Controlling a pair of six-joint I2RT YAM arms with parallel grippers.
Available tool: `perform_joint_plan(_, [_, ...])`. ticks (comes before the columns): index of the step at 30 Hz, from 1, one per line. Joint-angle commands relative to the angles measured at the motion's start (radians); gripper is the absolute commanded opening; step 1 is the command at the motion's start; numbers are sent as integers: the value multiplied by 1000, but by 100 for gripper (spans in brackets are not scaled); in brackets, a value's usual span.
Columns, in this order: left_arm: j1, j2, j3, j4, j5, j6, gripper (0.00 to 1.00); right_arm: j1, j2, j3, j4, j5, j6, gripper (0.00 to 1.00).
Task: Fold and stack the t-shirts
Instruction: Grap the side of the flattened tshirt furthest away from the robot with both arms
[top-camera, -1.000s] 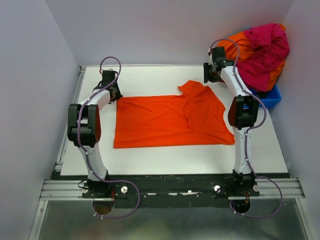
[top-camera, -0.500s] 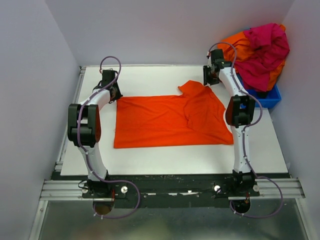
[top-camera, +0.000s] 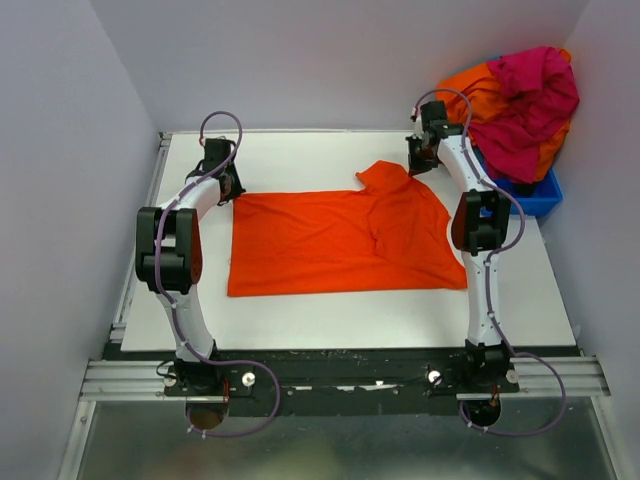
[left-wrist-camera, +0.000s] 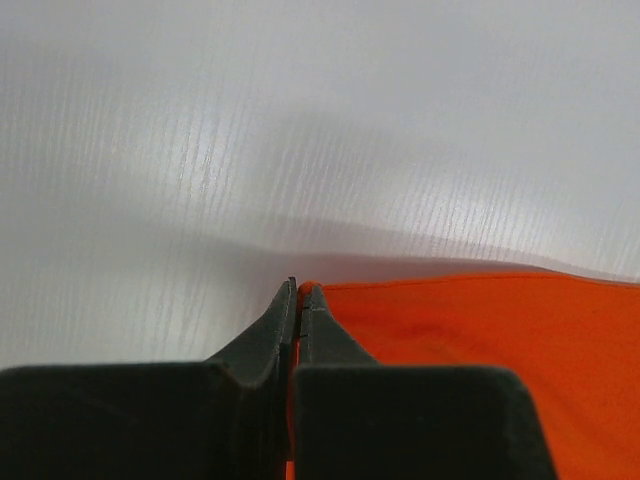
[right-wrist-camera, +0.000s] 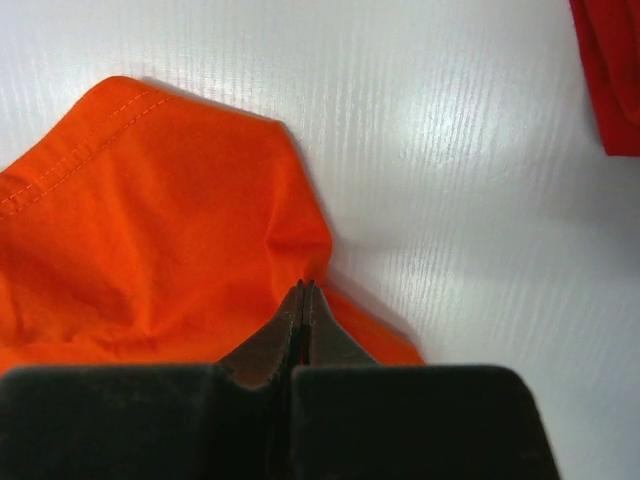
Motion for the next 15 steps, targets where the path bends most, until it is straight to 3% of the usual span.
perform_joint_plan(1, [0, 9, 21, -21, -15, 11, 0, -4, -36, -18, -28, -44, -2, 1])
perform_joint_plan(15, [-8, -26, -13, -1, -8, 0, 0, -4, -229, -209, 21, 48, 1, 1])
